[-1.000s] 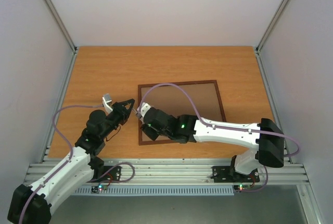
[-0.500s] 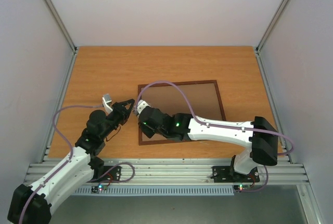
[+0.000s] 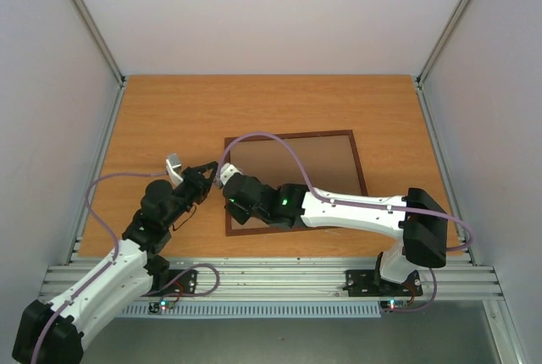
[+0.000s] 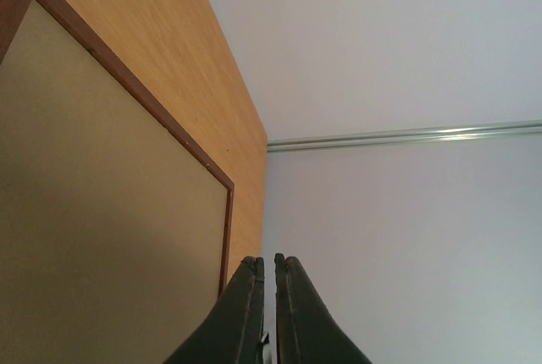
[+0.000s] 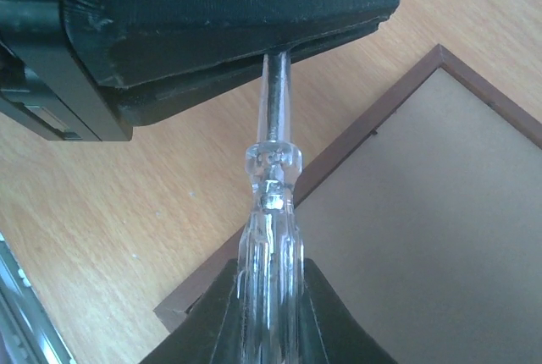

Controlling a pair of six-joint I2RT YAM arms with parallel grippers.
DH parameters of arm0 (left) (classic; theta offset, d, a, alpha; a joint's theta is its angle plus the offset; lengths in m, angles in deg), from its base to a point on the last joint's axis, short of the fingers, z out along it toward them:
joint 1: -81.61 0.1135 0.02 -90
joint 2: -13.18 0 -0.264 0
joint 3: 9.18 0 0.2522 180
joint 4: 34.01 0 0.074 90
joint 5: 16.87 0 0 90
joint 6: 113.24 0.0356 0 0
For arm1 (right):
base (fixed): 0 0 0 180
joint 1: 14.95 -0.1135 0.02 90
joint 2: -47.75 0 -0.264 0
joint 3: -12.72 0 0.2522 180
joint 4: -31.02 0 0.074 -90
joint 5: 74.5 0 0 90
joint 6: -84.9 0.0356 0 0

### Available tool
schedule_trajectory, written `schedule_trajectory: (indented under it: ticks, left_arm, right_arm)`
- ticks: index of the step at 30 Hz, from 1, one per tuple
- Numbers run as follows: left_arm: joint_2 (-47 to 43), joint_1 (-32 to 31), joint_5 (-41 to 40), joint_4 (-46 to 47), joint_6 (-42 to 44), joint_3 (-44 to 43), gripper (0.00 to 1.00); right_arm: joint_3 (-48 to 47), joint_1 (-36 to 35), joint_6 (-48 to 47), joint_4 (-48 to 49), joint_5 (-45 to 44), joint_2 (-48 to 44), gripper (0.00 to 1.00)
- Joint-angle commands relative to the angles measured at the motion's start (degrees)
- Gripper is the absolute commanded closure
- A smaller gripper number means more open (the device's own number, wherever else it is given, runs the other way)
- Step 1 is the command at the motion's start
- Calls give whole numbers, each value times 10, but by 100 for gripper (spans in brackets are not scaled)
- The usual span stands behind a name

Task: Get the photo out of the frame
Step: Adjust the screwdriver.

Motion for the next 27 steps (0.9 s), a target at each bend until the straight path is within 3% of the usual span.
schedule_trajectory:
  ticks: [1,4,9,11,18,22,27]
  left_arm:
    - [-13,-1,-4,6,9,10,100]
    - [-15,-1,1,-17,24,2,94]
    - [-21,-1,1,-80,62,-14,64]
    - [-29,-1,-5,-126,88,-28,49]
    - [-29,1,-63,-374,240,-129,14]
    - [3,14,-71,-443,298,-158,7]
    - [27,62,-20,-441,312,-135,4]
  right_arm:
    - [0,5,-33,12,0,-13,99]
    - [21,10,-60,24,17,-33,99]
    - [51,18,-110,28,46,-60,99]
    - [58,26,-128,19,74,-65,99]
    - [72,72,-202,-32,141,-74,99]
    - [105,106,-243,-20,158,-86,99]
    - [118,130,-296,-20,182,-86,99]
